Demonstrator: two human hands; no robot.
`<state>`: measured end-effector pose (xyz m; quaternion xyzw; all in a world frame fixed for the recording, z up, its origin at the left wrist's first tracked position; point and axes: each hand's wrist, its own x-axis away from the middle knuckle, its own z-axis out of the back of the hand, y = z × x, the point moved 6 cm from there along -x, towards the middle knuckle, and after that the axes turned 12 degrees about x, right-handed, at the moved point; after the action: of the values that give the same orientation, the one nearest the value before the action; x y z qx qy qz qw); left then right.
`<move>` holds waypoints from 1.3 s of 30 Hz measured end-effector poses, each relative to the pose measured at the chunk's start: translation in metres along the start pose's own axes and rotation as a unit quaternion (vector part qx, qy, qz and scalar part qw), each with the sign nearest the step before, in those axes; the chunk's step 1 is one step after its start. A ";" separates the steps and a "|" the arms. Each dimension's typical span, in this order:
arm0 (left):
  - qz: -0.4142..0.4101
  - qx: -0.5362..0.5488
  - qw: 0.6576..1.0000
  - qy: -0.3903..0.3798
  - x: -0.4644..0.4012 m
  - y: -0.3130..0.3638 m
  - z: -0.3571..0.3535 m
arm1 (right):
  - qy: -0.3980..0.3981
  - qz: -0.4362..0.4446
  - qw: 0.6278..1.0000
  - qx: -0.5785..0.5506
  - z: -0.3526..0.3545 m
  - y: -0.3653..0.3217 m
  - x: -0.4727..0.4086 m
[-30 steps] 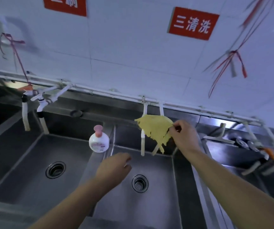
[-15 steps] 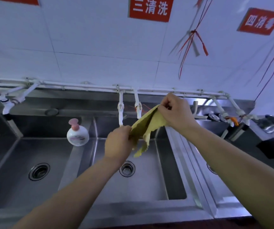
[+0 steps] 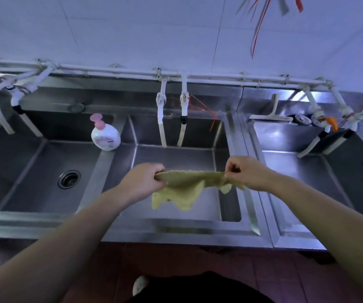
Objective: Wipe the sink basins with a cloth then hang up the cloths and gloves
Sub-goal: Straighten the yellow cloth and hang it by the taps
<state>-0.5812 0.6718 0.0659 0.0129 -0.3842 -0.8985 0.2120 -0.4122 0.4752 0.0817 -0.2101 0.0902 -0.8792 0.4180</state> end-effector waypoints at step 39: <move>0.231 -0.096 0.967 -0.055 0.021 -0.129 -0.121 | -0.232 0.071 0.953 0.181 -0.194 0.007 -0.085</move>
<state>-0.6257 0.6600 -0.1063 -0.1461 -0.2995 -0.8572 0.3927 -0.4460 0.5334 -0.1189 -0.3225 -0.1551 -0.7760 0.5194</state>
